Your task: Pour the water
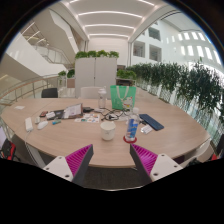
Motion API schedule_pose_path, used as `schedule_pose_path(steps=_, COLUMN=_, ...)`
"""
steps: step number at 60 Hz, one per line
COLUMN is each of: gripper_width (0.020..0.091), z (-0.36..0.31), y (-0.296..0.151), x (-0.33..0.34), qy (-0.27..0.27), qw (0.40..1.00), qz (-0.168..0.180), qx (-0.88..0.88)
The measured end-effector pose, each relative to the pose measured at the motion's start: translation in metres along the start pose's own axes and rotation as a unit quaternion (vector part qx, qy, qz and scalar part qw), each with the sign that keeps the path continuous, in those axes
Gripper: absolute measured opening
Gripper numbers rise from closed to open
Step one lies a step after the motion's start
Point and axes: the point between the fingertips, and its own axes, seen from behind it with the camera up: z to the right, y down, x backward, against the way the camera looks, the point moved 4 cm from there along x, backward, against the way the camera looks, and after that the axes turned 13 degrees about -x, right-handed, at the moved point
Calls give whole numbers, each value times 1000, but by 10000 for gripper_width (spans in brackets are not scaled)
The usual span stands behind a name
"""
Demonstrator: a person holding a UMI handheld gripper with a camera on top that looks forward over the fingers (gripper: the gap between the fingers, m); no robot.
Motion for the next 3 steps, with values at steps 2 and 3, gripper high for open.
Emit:
schedule_pose_path(steps=2, gripper_width=828, z=-2, y=1, x=8, qy=-2, qw=1000, qz=1, qx=-1)
schedule_pose_path(steps=3, gripper_width=828, z=-6, y=-1, x=10, qy=-2, qw=1000, qz=1, qx=-2)
